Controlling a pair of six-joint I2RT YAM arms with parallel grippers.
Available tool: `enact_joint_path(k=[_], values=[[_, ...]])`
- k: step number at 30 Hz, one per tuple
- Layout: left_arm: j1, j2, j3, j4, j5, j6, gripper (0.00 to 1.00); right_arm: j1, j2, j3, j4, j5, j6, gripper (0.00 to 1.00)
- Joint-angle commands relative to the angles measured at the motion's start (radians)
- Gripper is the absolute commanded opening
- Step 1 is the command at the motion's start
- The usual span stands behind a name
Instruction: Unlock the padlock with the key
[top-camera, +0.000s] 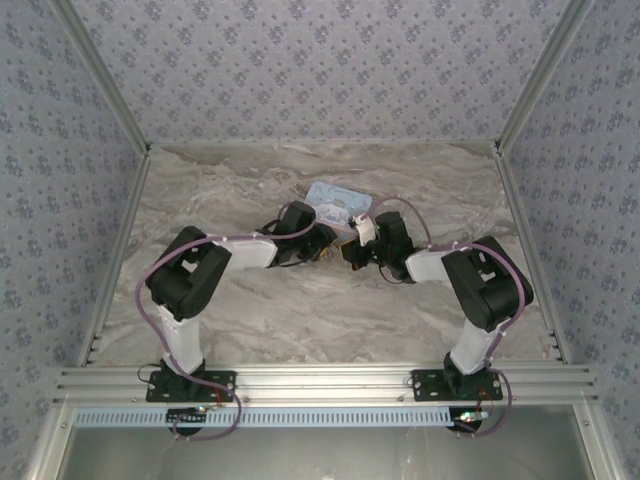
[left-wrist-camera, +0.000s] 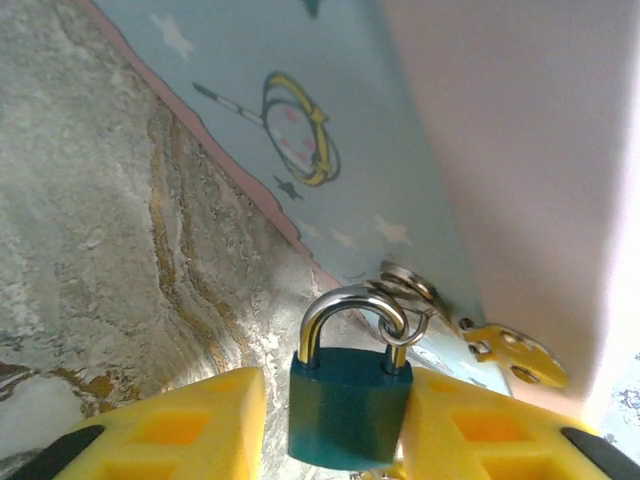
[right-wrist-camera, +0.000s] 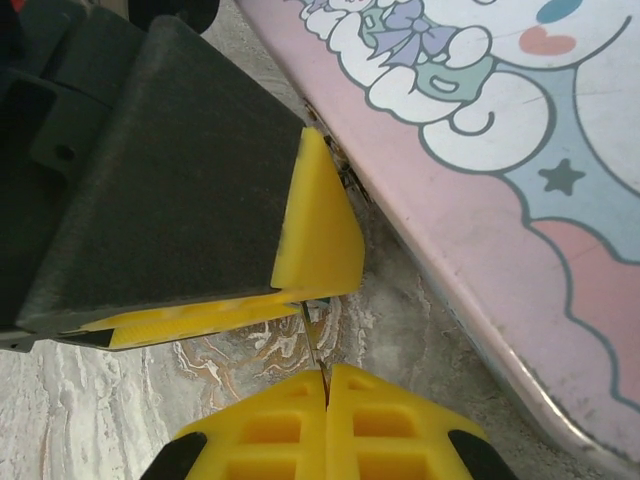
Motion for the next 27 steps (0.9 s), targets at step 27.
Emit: enact_joint_path(k=[27], values=[[-0.002, -0.051, -0.013, 0.01, 0.002, -0.012, 0.2, 0.009, 0.002, -0.054, 0.064, 0.083, 0.051, 0.0]])
